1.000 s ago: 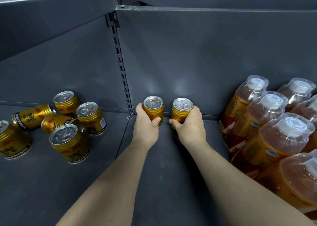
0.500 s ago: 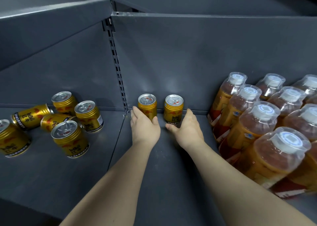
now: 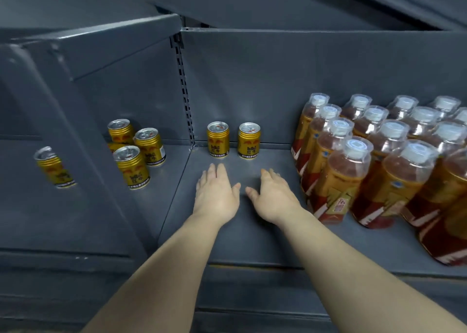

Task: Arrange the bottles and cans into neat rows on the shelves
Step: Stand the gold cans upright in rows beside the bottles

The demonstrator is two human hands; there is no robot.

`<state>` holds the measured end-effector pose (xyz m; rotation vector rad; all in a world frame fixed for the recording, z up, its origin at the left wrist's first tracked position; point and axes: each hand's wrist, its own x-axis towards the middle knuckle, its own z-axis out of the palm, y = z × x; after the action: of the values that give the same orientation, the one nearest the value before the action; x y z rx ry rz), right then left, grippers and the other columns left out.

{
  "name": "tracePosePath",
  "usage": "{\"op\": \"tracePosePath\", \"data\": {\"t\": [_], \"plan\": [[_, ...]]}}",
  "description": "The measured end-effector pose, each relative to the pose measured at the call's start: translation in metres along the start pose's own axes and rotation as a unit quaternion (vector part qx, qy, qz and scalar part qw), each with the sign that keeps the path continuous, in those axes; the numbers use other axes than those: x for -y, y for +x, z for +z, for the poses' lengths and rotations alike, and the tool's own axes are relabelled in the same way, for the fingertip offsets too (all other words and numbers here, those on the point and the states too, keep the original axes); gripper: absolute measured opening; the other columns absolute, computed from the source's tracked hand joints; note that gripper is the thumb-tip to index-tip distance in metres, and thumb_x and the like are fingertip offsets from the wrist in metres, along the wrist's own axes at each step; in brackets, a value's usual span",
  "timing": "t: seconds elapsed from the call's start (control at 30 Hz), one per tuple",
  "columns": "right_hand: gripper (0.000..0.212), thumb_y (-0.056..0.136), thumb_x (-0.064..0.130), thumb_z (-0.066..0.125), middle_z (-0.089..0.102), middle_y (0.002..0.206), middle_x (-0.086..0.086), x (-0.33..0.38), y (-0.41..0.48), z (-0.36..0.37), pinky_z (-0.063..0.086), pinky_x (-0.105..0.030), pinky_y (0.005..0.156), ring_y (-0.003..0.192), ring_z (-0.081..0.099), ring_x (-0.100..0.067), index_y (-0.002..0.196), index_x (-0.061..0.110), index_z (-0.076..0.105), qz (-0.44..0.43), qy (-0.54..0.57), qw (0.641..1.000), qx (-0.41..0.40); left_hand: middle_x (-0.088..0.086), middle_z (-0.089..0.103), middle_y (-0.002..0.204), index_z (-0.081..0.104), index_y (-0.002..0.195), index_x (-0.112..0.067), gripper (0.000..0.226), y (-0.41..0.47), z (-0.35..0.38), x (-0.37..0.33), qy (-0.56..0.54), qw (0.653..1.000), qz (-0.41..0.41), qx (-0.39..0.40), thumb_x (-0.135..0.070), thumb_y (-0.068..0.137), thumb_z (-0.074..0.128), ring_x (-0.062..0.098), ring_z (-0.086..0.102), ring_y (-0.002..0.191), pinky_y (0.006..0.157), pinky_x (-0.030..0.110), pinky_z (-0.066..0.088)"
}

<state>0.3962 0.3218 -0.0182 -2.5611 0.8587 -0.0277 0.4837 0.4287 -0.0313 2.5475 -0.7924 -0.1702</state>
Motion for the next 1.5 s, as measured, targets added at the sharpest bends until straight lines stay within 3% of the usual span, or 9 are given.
{"op": "tracePosePath", "data": {"t": [0.4, 0.73, 0.9, 1.0, 1.07, 1.13, 1.23, 1.4, 1.5], "plan": [[0.068, 0.105, 0.048, 0.035, 0.007, 0.167, -0.013, -0.021, -0.130, 0.012, 0.009, -0.043, 0.125, 0.154, 0.006, -0.030, 0.159, 0.013, 0.012, -0.046, -0.030, 0.998, 0.016, 0.012, 0.014, 0.166, 0.015, 0.158, -0.010, 0.066, -0.151, -0.005, -0.005, 0.085, 0.995, 0.055, 0.014, -0.042, 0.105, 0.039, 0.032, 0.012, 0.152, 0.124, 0.043, 0.013], [0.067, 0.105, 0.048, 0.034, 0.010, 0.166, -0.014, -0.004, -0.187, 0.031, 0.011, -0.044, 0.125, 0.154, 0.008, -0.030, 0.159, 0.013, 0.014, -0.053, -0.040, 0.998, 0.021, 0.010, 0.019, 0.164, 0.021, 0.156, -0.011, 0.062, -0.217, -0.026, 0.029, 0.130, 0.990, 0.062, 0.011, -0.043, 0.105, 0.038, 0.031, 0.018, 0.150, 0.123, 0.041, 0.017], [0.068, 0.105, 0.049, 0.035, 0.015, 0.165, -0.014, 0.023, -0.207, 0.048, 0.015, -0.046, 0.124, 0.153, 0.011, -0.031, 0.158, 0.012, 0.017, -0.058, -0.056, 0.996, 0.022, 0.009, 0.040, 0.150, 0.035, 0.144, -0.010, 0.052, -0.234, -0.035, 0.065, 0.129, 0.990, 0.062, -0.004, -0.042, 0.104, 0.042, 0.031, 0.036, 0.138, 0.115, 0.041, 0.029], [0.068, 0.105, 0.049, 0.034, 0.013, 0.166, -0.014, 0.045, -0.219, 0.059, 0.014, -0.045, 0.124, 0.153, 0.010, -0.031, 0.158, 0.011, 0.016, -0.059, -0.072, 0.995, 0.029, 0.012, 0.030, 0.159, 0.028, 0.151, -0.009, 0.058, -0.246, -0.046, 0.091, 0.127, 0.990, 0.058, 0.001, -0.041, 0.105, 0.040, 0.032, 0.028, 0.145, 0.119, 0.040, 0.023], [0.068, 0.105, 0.049, 0.034, 0.012, 0.166, -0.015, 0.063, -0.231, 0.065, 0.013, -0.045, 0.124, 0.153, 0.009, -0.031, 0.158, 0.011, 0.014, -0.058, -0.082, 0.994, 0.047, 0.011, 0.032, 0.157, 0.030, 0.151, -0.009, 0.058, -0.254, -0.056, 0.112, 0.125, 0.990, 0.057, -0.002, -0.042, 0.105, 0.040, 0.030, 0.032, 0.142, 0.118, 0.040, 0.026], [0.065, 0.106, 0.047, 0.036, 0.018, 0.163, -0.016, 0.084, -0.243, 0.071, 0.017, -0.043, 0.122, 0.151, 0.015, -0.033, 0.156, 0.010, 0.019, -0.063, -0.081, 0.993, 0.062, 0.010, 0.037, 0.154, 0.033, 0.149, -0.009, 0.056, -0.260, -0.065, 0.133, 0.121, 0.991, 0.051, -0.010, -0.042, 0.104, 0.040, 0.028, 0.037, 0.137, 0.115, 0.040, 0.030], [0.061, 0.105, 0.045, 0.041, 0.031, 0.157, -0.015, 0.114, -0.257, 0.085, 0.023, -0.043, 0.119, 0.146, 0.025, -0.033, 0.152, 0.009, 0.027, -0.081, -0.075, 0.992, 0.066, 0.013, 0.027, 0.161, 0.028, 0.152, -0.008, 0.059, -0.269, -0.080, 0.162, 0.109, 0.994, 0.027, 0.000, -0.041, 0.105, 0.039, 0.031, 0.028, 0.145, 0.120, 0.042, 0.024], [0.068, 0.104, 0.048, 0.040, 0.017, 0.165, -0.009, 0.164, -0.266, 0.110, 0.017, -0.042, 0.122, 0.153, 0.012, -0.027, 0.159, 0.016, 0.015, -0.103, -0.060, 0.989, 0.086, 0.012, 0.026, 0.161, 0.028, 0.152, -0.008, 0.059, -0.281, -0.100, 0.209, 0.109, 0.994, 0.014, -0.001, -0.042, 0.105, 0.038, 0.032, 0.027, 0.145, 0.120, 0.042, 0.023], [0.068, 0.105, 0.048, 0.039, 0.017, 0.165, -0.008, 0.192, -0.265, 0.122, 0.019, -0.042, 0.122, 0.152, 0.013, -0.028, 0.159, 0.016, 0.013, -0.116, -0.058, 0.987, 0.095, 0.012, 0.028, 0.160, 0.029, 0.151, -0.008, 0.058, -0.283, -0.111, 0.236, 0.108, 0.994, 0.002, -0.008, -0.042, 0.105, 0.038, 0.031, 0.029, 0.144, 0.119, 0.042, 0.025]]}}
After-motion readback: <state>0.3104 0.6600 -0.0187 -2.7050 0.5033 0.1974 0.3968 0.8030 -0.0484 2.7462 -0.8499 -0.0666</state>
